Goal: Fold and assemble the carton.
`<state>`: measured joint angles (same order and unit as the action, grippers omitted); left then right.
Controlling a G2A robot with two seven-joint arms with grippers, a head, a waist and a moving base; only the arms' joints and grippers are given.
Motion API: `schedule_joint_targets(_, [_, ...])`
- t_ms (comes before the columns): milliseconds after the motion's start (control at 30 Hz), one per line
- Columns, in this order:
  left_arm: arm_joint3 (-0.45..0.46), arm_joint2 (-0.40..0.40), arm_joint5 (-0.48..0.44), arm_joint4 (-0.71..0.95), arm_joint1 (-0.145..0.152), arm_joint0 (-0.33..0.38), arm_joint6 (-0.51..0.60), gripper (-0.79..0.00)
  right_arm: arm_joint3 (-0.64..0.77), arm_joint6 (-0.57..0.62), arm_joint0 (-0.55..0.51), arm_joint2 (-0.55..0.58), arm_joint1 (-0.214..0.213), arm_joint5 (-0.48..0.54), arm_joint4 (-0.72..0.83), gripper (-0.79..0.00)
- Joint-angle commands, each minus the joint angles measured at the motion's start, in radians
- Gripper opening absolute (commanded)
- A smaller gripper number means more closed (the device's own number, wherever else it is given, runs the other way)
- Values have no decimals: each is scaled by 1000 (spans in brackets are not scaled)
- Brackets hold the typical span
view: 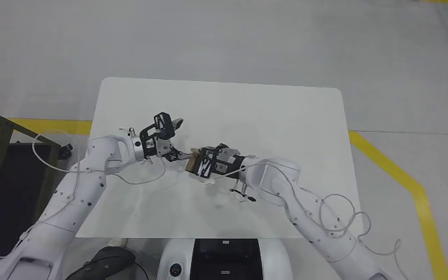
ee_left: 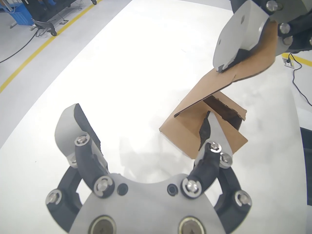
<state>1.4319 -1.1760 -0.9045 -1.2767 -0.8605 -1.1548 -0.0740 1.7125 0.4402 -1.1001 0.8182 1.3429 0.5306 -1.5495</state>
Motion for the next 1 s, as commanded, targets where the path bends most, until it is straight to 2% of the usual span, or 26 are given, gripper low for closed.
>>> schedule_joint_targets(0, [-7, 5, -5, -3, -2, 1, -5, 0, -2, 6, 4, -3, 2, -7, 0, -785])
schedule_joint_targets(167, [-19, 15, -20, -14, -5, 4, -2, 0, -12, 22, 15, -14, 7, -20, -5, -785])
schedule_joint_targets(367, [-32, 43, 52, -19, -18, 19, 29, 0, -21, 31, 27, -35, 13, -18, -14, -785])
schedule_joint_targets(600, [-32, 41, 63, 5, -24, 29, 5, 0, -23, 44, 28, -50, 17, -20, -33, -785])
schedule_joint_targets(800, [-4, 15, 21, 30, -20, 6, -29, 0, -31, 42, 23, -57, 19, -28, -49, -785])
schedule_joint_targets(967, [14, 41, 0, 25, -25, 4, 2, 0, -38, 38, 25, -59, 22, -34, -54, -785])
